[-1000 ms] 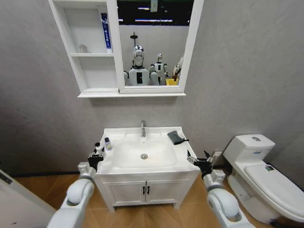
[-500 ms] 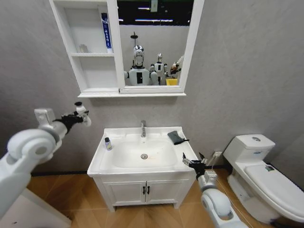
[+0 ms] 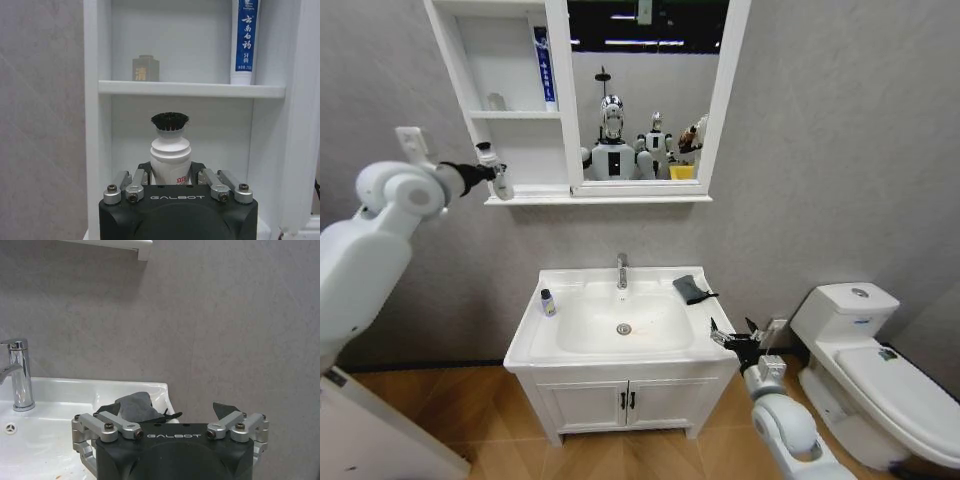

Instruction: Move facial cleanser and shampoo from washbasin to cabinet, then wipe washbasin with towel.

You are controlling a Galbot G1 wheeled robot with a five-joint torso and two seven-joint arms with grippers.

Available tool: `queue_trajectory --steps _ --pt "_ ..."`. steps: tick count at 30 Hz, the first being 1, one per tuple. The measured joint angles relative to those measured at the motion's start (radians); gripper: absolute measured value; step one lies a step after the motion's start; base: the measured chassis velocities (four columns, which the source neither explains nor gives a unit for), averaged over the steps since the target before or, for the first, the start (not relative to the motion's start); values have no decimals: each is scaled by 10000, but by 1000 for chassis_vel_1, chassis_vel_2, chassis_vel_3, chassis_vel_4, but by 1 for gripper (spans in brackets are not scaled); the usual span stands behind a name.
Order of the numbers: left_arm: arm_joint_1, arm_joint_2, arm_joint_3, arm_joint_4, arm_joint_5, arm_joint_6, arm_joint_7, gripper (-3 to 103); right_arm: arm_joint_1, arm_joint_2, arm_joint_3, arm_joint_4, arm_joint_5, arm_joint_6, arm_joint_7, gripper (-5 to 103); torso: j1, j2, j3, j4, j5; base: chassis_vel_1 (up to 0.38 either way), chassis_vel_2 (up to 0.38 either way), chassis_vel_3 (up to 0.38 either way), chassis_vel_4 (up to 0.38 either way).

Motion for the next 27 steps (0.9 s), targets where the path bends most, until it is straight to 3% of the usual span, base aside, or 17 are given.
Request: queue_trajectory --steps 5,12,14,21,27 --pt "-1299 -1171 848 2185 721 300 727 39 -186 28 134 48 37 0 6 100 0 0 -1 3 -1 0 0 0 0" --pt "-1843 -2179 1104 3704 1735 359 1450 38 -173 9 215 -44 185 23 -2 100 0 -1 0 3 -2 0 0 0 0" --pt "-2122 -2552 1158 4335 2337 239 1909 38 -139 -33 254 -70 278 34 -2 100 0 0 -2 2 0 0 0 0 0" --pt "-2417 -3008 1069 5373 3495 -3 2393 38 -196 -51 328 -89 353 124 -13 100 0 0 -2 2 -2 0 0 0 0" --pt "-2344 -2877 996 5473 3728 -4 2543 38 -231 -110 412 -110 404 172 -22 100 -2 1 -2 4 -4 0 0 0 0"
